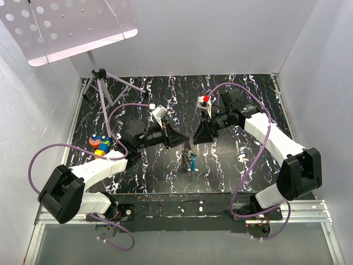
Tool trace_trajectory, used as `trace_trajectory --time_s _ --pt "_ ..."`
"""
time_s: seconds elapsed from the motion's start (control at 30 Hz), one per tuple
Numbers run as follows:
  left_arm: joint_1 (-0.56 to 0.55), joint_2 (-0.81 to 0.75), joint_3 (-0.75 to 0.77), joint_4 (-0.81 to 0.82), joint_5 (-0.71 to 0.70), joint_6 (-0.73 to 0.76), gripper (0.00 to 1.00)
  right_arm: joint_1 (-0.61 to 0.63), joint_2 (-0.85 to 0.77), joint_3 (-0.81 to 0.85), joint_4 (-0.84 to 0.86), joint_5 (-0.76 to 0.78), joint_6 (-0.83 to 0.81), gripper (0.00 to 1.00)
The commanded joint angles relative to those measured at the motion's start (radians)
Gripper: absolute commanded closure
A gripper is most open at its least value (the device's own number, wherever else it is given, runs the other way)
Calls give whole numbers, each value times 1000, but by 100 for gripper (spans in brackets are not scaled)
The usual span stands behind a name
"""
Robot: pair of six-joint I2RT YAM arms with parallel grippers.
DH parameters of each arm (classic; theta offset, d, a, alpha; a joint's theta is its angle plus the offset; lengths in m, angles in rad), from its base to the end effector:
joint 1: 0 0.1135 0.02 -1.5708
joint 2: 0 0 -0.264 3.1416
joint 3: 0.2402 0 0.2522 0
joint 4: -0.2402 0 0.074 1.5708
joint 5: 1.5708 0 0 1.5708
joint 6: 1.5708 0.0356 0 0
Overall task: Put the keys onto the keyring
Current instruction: Adjust the keyring.
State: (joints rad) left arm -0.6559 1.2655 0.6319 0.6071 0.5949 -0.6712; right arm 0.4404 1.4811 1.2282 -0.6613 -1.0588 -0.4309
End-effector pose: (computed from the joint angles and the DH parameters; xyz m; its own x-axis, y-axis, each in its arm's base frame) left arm 0.2074 -0.1848 0.2659 -0.6067 -0.1830 -0.7736 0.7301 0.2565 -0.6333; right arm 0.2621 0.1578 0.3008 -0.3627 -0.3971 -0.8430 -0.9264 0.0555 0.3724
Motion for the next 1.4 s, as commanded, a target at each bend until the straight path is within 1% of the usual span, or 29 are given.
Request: trace_trajectory --time_s 0.0,0.07,0.2,0.47,0.6,0.77,0.87,1.03,1.2,1.37 --pt "6 -41 3 49 -9 -4 100 1 -4 -12 68 -47 58 56" --pt "7 -41 5 46 -12 1 100 3 -2 -15 66 -56 60 58" --pt "6 -46 3 42 -24 5 100 7 -7 -29 62 -89 55 59" --pt "7 -49 -1 49 -37 1 100 12 -7 -42 46 -101 38 59" --pt "7 -60 -5 37 -55 -1 100 11 -25 -21 -18 -92 -34 54" --pt "9 -66 -6 13 -96 -39 100 -6 -71 -3 -81 -37 -106 50" --pt "12 -68 6 -19 -121 -67 100 -9 -87 19 -109 -3 -129 50" --pt "12 -57 37 -64 -130 -102 100 -8 -87 13 -107 -17 -132 50" --pt "12 -49 58 -101 -147 -137 100 20 -85 7 -104 -7 -137 50" --pt "10 -34 77 -101 -115 -114 100 29 -73 20 -97 28 -128 50"
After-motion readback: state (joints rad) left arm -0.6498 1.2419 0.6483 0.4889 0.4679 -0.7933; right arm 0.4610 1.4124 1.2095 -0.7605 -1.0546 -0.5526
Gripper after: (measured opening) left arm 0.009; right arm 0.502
